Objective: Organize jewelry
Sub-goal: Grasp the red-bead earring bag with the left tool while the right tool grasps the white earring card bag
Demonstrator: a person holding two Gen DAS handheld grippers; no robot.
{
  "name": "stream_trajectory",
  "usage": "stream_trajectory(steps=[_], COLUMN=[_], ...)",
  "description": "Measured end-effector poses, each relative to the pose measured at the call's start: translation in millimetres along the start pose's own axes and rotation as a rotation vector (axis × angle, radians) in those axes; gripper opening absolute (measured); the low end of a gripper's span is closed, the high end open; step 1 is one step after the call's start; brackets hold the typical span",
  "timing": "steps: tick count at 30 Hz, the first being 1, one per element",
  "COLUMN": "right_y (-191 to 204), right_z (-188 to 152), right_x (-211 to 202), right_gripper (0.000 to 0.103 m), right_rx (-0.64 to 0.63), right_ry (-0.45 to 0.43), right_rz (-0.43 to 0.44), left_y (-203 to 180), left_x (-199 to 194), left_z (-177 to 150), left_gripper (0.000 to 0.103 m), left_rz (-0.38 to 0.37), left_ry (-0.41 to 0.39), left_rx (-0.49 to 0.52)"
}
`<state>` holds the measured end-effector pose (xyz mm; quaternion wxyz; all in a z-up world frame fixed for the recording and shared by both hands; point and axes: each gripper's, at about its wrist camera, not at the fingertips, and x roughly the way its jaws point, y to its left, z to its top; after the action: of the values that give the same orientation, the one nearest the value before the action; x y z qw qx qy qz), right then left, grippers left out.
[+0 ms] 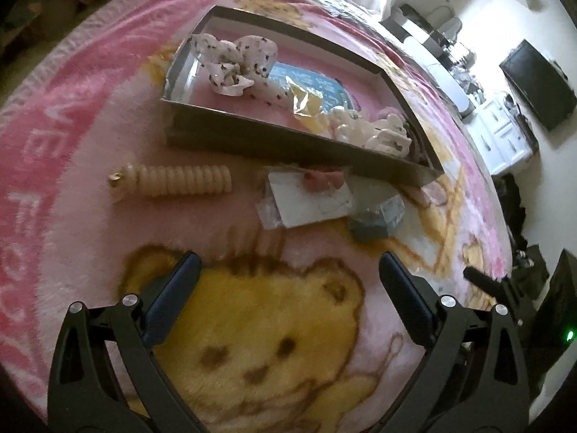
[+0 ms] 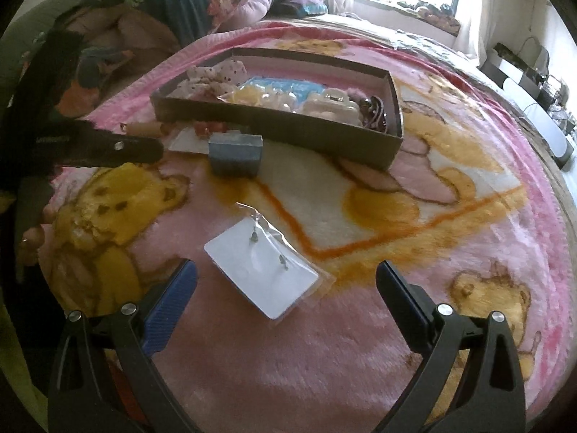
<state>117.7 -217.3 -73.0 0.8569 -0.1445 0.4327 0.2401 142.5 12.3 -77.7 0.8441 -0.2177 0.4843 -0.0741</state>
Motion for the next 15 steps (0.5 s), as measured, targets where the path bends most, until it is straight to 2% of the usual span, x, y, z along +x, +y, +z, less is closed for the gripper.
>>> stream_trajectory(steps=[3, 6, 8, 9, 13, 15], right_y=[0.4, 2.0, 2.6, 3.0, 4.4, 5.0], right_z=[1.8, 3.8, 5.2, 5.7, 7.1, 6.4], right_x=[3.9, 7.3, 9.3, 10.4, 16.7, 20.1], right_gripper=[0.099, 0.099, 0.099, 0.099, 0.099, 0.099], right_rx=[-0.009, -0.014, -0.019, -0.021, -0.026, -0.029], right_ry=[0.004, 0.007, 0.008, 0.009, 0.021, 0.028], right_rz=[-0.001, 0.002, 0.004, 0.006, 0.012, 0.016], left_y=[2.2, 2.2, 1.3, -0.4, -6.9, -6.4], left_x=[5.2, 9.3, 12.3, 14.9, 23.2, 25.6], left_z=[8.1, 16.0, 19.3, 21.2, 25.7, 27.5], left_gripper=[0.09, 0.077, 0.062, 0.059, 0.058, 0.049], left_rz=[-0.019, -0.026, -0.042, -0.056, -0.058, -0.065], left_ry=[-0.016, -0.028, -0.03, -0.026, -0.027, -0.032], left_rx=[-0.05, -0.074, -0.086, -0.093, -0.093, -0.101])
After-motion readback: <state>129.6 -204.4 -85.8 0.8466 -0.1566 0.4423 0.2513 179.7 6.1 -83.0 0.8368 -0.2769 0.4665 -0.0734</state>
